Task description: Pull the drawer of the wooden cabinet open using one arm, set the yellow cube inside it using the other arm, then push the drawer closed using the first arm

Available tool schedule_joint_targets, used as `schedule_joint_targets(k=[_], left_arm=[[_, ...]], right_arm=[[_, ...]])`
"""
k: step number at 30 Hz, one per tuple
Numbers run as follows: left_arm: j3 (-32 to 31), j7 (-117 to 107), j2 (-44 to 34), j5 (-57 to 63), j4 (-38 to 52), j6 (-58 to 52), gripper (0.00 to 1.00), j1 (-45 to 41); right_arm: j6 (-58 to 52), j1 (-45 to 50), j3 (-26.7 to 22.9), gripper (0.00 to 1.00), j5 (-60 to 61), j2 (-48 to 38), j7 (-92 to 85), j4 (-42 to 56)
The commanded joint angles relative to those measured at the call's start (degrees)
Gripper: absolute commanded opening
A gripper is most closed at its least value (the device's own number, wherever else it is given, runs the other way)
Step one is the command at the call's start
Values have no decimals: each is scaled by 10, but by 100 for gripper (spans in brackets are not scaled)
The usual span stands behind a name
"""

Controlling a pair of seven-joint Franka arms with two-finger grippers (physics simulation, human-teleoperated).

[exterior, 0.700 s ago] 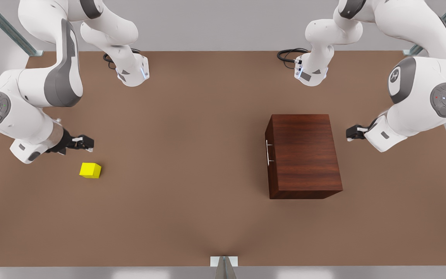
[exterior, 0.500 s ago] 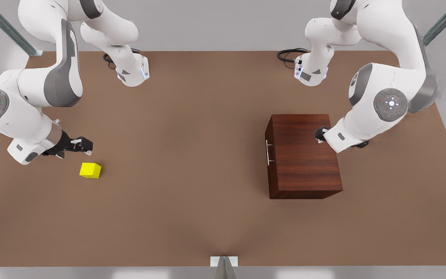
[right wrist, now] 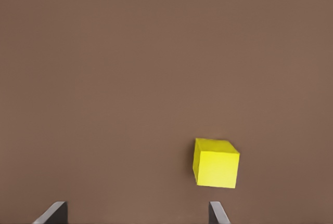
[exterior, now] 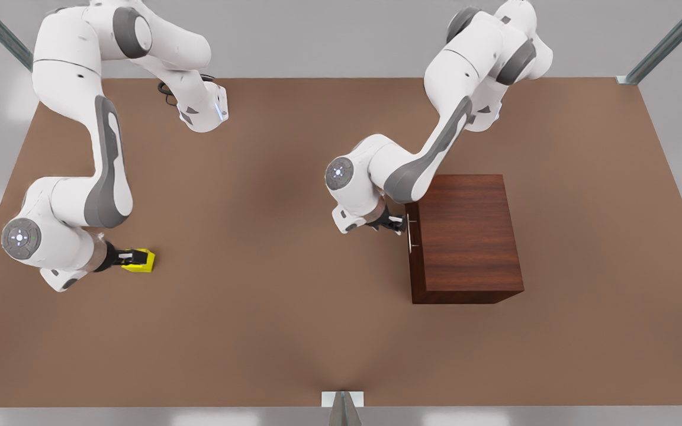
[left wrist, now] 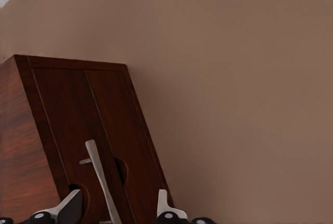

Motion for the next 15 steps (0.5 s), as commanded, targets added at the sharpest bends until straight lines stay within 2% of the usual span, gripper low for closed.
schedule_joint_targets(k=[1, 3, 5, 8, 15], left_arm=[[3, -239, 8, 45, -1, 22, 76, 1], [21, -245, 10, 47, -17, 22, 76, 1], [28, -249, 19, 46, -18, 22, 76, 1], [28, -268, 23, 45, -18, 21, 69, -1], [28, -302, 23, 44, -32, 14, 69, -8]], right_arm=[[137, -9, 0, 100, 1, 17, 24, -39], [214, -24, 2, 100, 1, 19, 39, -105], [240, -40, 4, 100, 16, 31, 37, -127], [287, -75, 21, 100, 20, 31, 30, -177], [297, -111, 22, 100, -5, 31, -18, -199]])
